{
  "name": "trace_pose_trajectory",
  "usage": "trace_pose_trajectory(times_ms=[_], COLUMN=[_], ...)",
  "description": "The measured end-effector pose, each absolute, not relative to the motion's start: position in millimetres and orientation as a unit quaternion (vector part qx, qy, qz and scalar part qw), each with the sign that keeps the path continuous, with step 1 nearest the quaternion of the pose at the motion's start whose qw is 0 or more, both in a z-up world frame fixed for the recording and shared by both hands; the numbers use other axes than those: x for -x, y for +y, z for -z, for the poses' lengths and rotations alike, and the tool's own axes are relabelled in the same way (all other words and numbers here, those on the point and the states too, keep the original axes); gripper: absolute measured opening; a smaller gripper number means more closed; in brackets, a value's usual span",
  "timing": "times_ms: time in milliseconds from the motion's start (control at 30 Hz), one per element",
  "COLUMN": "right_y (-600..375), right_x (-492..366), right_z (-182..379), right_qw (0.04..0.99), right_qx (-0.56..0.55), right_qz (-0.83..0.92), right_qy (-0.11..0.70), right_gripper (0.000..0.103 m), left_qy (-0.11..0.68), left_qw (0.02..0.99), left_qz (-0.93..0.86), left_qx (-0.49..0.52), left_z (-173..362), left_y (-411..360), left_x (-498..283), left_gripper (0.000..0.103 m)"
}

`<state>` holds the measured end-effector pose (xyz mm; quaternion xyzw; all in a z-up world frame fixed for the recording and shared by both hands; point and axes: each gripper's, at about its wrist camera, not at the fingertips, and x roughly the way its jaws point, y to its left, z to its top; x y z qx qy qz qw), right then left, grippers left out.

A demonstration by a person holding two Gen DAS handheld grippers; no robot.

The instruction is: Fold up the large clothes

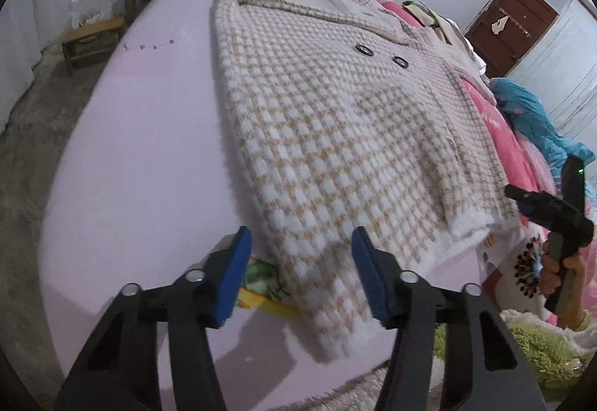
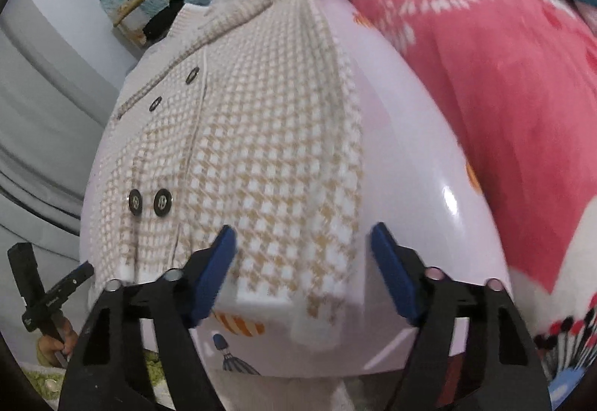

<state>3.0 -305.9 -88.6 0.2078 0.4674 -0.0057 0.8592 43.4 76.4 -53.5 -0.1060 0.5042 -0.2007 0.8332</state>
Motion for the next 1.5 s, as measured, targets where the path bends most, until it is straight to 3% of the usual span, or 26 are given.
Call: trace_pose_trajectory(times_ms=[67,200,233,267,333,467,667,933,1200,1300,1367,1433,1500], right_y=[-305.1,-302.1,-303.1,-304.2,-306.2,-302.1,-306.6,-298.1,-309.6,-313.5,-314.5,-314.0,-310.6], right_x=[-0.2,4.5,4.9,4.5,5.4,11.3,40.3,81.2,95.9,85.4,85.3,89.9,92.9], right_z=[89.6,99.5,101.9,102.4,103.3,81.0,22.7,0.0,72.5,90.1,80.5,64.5,46.8], right_qw=[0.858,0.852,0.851,0.85,0.848,0.867,0.9,0.9,0.85,0.837,0.844,0.857,0.868], right_qx=[-0.214,-0.235,-0.242,-0.243,-0.241,-0.216,-0.215,-0.215,-0.231,-0.217,-0.182,-0.149,-0.128], right_qz=[0.001,-0.012,-0.014,-0.012,-0.003,-0.002,-0.02,-0.048,0.004,0.025,0.042,0.052,0.054], right_qy=[0.467,0.468,0.466,0.467,0.472,0.449,0.379,0.375,0.474,0.501,0.503,0.491,0.477], right_gripper=[0.058,0.05,0.042,0.027,0.012,0.006,0.005,0.005,0.007,0.013,0.035,0.046,0.046], left_qy=[0.51,0.505,0.504,0.502,0.5,0.487,0.415,0.392,0.49,0.5,0.495,0.485,0.474], left_qw=[0.827,0.83,0.831,0.833,0.837,0.854,0.896,0.906,0.854,0.846,0.85,0.858,0.864], left_qz=[0.208,0.201,0.197,0.192,0.181,0.159,0.151,0.156,0.163,0.161,0.158,0.147,0.158], left_qx=[0.117,0.127,0.127,0.128,0.127,0.095,0.04,0.004,-0.067,-0.089,-0.085,-0.08,-0.061], left_z=[55.7,58.1,58.2,58.1,57.5,52.1,7.5,-33.1,32.9,35.3,23.7,8.1,-3.6], left_y=[75.2,74.1,73.6,73.3,71.5,68.3,75.0,109.4,102.2,103.2,110.9,120.0,121.8], left_x=[-40.5,-32.9,-33.2,-33.4,-33.4,-30.0,-10.4,10.1,31.5,31.5,31.9,33.4,33.4], left_gripper=[0.045,0.038,0.035,0.033,0.02,0.009,0.007,0.007,0.011,0.013,0.014,0.015,0.015])
